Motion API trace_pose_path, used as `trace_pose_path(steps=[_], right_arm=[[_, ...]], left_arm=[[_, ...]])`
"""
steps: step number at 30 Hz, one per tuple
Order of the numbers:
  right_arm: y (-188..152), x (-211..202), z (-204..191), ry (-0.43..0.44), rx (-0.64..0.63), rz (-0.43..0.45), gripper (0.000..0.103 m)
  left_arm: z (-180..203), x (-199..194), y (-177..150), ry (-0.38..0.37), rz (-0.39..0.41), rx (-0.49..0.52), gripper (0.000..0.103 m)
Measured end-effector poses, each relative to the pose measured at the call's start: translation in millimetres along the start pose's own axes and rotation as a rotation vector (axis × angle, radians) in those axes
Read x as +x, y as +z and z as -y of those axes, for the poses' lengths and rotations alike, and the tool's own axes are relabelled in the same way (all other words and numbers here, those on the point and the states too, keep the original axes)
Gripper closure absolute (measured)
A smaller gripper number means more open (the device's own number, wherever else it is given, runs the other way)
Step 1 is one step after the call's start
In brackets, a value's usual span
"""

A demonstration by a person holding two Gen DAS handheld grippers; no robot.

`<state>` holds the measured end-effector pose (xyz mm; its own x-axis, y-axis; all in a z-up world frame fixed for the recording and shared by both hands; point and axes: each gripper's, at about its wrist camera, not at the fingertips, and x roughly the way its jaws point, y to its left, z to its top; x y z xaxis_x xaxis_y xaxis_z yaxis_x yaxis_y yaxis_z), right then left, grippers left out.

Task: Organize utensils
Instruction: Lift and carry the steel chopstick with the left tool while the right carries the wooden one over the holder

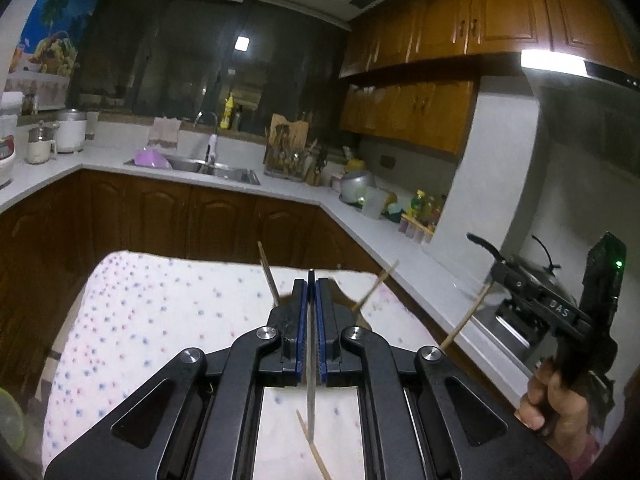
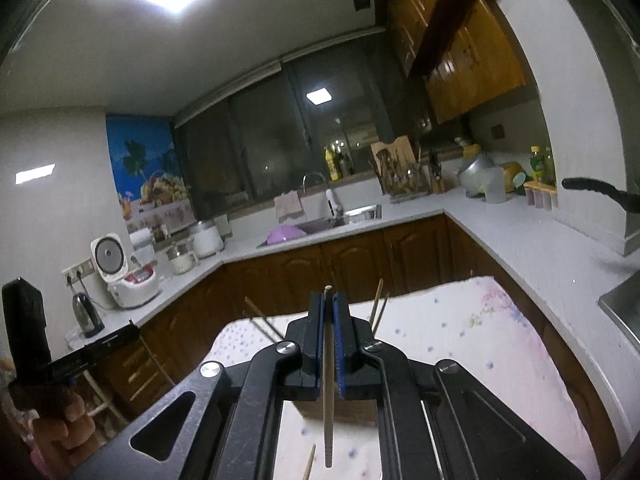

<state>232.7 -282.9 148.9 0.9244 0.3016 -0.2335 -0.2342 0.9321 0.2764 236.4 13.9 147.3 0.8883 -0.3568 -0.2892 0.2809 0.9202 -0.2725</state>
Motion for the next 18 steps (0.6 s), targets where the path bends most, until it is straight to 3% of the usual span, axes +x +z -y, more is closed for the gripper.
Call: trace_pose_path(steps=[8, 18], right_arm=[[29.5, 25.4, 4.3, -0.013, 0.011, 0.076, 0.098], [41.9, 65.6, 16.5, -0.039, 0.031, 0.117, 0.098]], left_arm=[[-4.3, 25.9, 33.8, 0.002, 0.075, -0.024, 0.100], [-11.4, 70.0, 58.3, 0.042, 0.135, -0.037, 0.100]])
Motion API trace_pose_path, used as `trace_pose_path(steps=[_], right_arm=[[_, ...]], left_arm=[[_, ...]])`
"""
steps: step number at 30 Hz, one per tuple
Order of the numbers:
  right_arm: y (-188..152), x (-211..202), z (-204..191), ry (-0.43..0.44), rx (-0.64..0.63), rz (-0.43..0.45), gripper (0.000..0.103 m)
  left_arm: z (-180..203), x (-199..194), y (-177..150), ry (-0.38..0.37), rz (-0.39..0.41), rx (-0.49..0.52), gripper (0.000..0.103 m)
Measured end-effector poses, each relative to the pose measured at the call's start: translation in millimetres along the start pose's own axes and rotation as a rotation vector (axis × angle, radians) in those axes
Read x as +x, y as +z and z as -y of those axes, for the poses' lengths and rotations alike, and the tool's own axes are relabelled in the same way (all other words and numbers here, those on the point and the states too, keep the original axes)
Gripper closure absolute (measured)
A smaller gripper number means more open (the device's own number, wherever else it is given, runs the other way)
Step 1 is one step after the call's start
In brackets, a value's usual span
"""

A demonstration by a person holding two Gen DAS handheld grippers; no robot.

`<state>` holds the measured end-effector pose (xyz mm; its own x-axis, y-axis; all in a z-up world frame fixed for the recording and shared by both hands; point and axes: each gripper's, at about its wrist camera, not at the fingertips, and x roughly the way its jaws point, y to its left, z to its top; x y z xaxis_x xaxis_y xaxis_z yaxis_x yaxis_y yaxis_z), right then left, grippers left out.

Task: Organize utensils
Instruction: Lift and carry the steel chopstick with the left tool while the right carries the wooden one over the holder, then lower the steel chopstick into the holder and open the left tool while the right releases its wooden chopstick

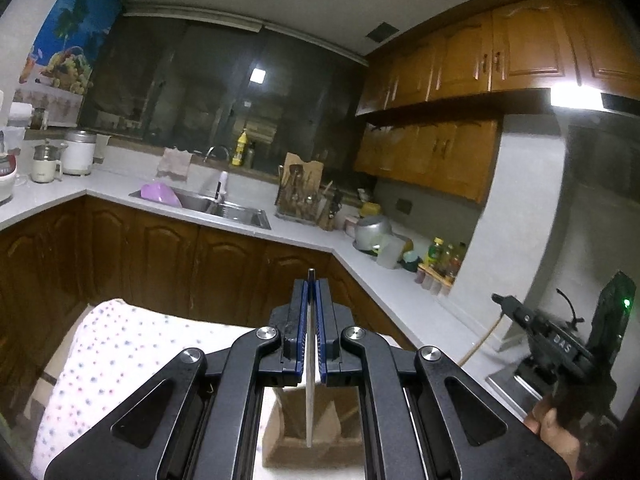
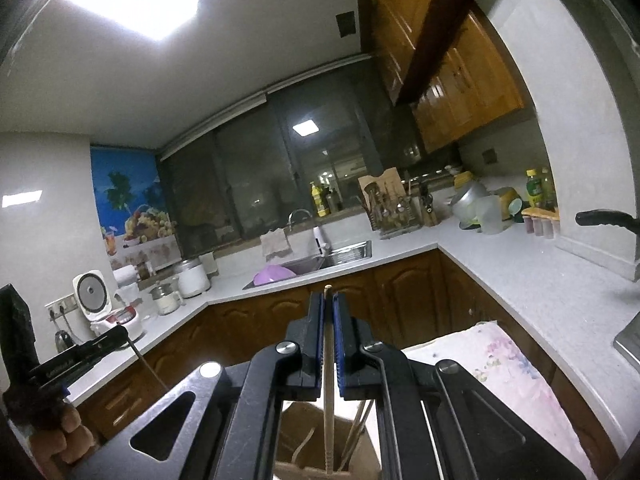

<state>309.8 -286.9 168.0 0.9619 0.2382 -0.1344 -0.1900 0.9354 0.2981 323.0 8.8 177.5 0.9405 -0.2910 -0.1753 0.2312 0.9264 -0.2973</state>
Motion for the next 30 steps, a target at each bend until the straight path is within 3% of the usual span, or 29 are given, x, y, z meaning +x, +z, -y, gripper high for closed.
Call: trace_pose_path(steps=[9, 20, 30], right_arm=[[-25.1, 27.7, 10.8, -0.016, 0.009, -0.009, 0.098], [-67.7, 53.0, 22.7, -0.053, 0.042, -0.084, 0.098], [-80.8, 65.1, 30.5, -0.055, 0.065, -0.160, 0.098]], left_arm=[[-11.5, 36.2, -27.3, 0.043, -0.011, -0.031, 0.100], [-33.9, 72.3, -76.1, 0.090, -0.102, -0.072, 0.099], [-32.2, 87.4, -95.3, 0.073, -0.173, -0.044, 0.099]])
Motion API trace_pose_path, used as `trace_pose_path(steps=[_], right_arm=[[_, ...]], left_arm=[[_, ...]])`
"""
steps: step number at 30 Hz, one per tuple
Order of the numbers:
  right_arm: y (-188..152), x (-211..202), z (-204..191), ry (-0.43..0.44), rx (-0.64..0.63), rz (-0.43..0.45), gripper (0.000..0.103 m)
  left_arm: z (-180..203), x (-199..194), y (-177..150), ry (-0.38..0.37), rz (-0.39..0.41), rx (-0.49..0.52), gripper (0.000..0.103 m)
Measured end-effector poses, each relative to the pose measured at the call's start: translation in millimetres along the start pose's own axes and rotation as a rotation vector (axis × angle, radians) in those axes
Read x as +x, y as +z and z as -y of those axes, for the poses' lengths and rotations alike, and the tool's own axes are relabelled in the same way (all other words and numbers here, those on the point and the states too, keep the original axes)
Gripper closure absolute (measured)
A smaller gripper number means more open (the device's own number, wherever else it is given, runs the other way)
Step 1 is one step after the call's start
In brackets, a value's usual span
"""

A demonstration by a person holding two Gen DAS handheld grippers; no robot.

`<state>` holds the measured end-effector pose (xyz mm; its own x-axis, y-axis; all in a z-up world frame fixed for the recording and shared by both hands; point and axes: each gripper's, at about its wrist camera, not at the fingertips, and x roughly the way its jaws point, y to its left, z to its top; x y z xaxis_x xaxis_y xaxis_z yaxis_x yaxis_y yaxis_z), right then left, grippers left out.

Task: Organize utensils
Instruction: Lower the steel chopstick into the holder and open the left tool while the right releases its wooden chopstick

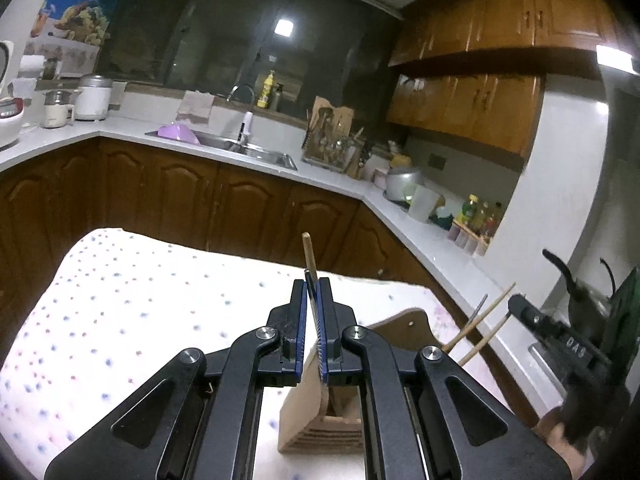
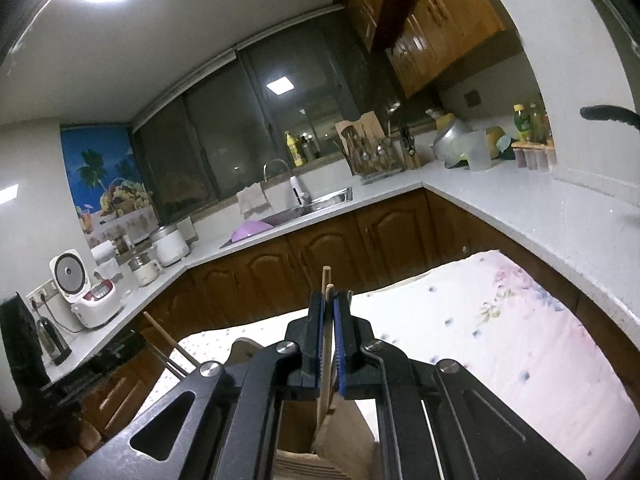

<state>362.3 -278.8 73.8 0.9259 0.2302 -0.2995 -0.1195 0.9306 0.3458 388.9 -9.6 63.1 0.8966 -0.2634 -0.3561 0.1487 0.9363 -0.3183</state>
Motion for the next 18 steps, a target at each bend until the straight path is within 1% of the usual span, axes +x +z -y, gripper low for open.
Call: trace_pose_path(steps=[13, 14, 15, 18], right_arm=[[2.6, 3.1, 1.5, 0.003, 0.007, -0.027, 0.097], [2.9, 3.5, 1.9, 0.004, 0.010, -0.032, 0.097], [2.5, 4.6, 2.5, 0.005, 0.012, -0.038, 0.093], [1.2, 5.5, 3.6, 0.004, 0.020, -0.046, 0.091]], left_arm=[[1.2, 2.8, 2.6, -0.002, -0.028, 0.009, 0.098], [1.2, 2.8, 2.9, -0.003, -0.031, 0.009, 0.098], [0.9, 2.8, 2.7, -0.004, -0.031, 0.007, 0.098], [-1.2, 1.8, 2.0, 0.000, -0.034, 0.003, 0.095]])
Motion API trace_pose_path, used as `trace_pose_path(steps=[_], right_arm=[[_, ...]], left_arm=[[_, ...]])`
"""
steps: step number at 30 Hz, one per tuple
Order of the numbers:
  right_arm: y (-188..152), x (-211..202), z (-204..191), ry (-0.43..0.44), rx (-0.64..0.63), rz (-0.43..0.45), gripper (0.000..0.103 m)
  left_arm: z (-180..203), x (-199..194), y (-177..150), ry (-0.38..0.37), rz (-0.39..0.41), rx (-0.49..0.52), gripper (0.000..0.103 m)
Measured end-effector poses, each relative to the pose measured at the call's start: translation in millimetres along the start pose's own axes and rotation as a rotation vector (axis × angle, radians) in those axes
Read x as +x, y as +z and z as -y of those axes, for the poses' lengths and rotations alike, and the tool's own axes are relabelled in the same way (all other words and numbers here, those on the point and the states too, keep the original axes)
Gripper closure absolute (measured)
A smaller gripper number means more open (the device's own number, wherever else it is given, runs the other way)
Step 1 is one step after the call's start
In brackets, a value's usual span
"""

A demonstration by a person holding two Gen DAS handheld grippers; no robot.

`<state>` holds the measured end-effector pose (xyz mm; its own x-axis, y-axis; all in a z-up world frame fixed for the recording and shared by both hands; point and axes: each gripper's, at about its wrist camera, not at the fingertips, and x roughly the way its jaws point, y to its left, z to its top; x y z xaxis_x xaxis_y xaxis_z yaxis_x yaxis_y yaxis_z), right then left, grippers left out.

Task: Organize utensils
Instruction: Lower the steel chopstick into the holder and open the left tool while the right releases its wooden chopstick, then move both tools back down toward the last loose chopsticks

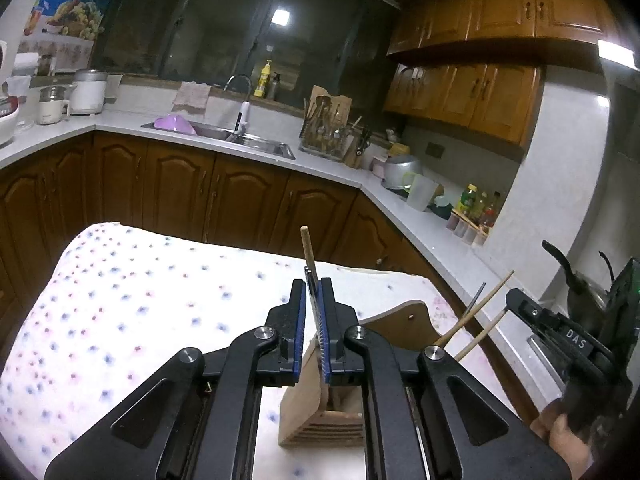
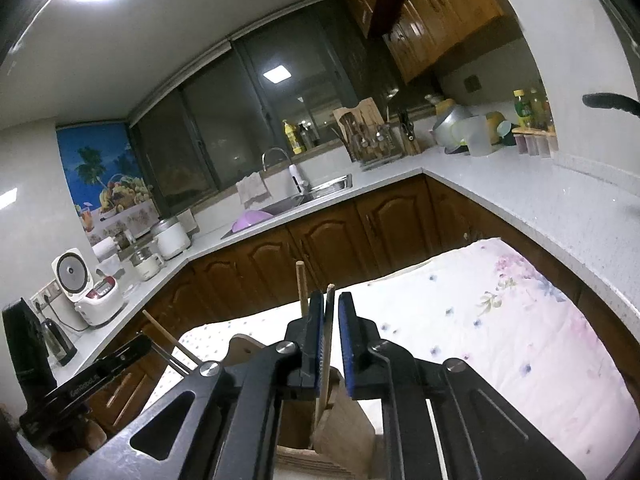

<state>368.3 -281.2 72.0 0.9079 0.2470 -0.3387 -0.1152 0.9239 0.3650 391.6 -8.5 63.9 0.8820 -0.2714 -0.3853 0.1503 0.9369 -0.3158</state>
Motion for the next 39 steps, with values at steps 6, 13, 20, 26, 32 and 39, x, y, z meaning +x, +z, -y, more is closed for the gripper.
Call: trace_pose_path(steps=[6, 13, 20, 26, 32, 39], right_arm=[[-0.4, -9.0, 5.0, 0.016, 0.034, 0.018, 0.041], [1.1, -22.1, 3.8, 0.049, 0.042, 0.011, 0.014], [-8.0, -46.6, -5.5, 0.076, 0.023, 0.002, 0.004], [-22.4, -73.2, -16.5, 0.097, -0.005, -0.013, 0.002], [-37.0, -100.0, -22.1, 0.109, -0.010, -0.021, 0.002], [-50.6, -126.2, -25.5, 0.115, -0.012, -0.029, 0.002]], left_arm=[[-5.4, -7.8, -1.7, 0.019, -0.002, -0.012, 0.045], [-7.1, -28.3, -6.5, 0.034, -0.006, 0.015, 0.019], [-18.0, -55.2, -20.3, 0.056, -0.040, 0.033, 0.015], [-35.6, -84.0, -35.5, 0.085, -0.073, 0.019, 0.014], [-47.2, -115.6, -52.2, 0.102, -0.097, 0.013, 0.014], [-57.0, -149.6, -71.6, 0.121, -0.124, 0.004, 0.014]])
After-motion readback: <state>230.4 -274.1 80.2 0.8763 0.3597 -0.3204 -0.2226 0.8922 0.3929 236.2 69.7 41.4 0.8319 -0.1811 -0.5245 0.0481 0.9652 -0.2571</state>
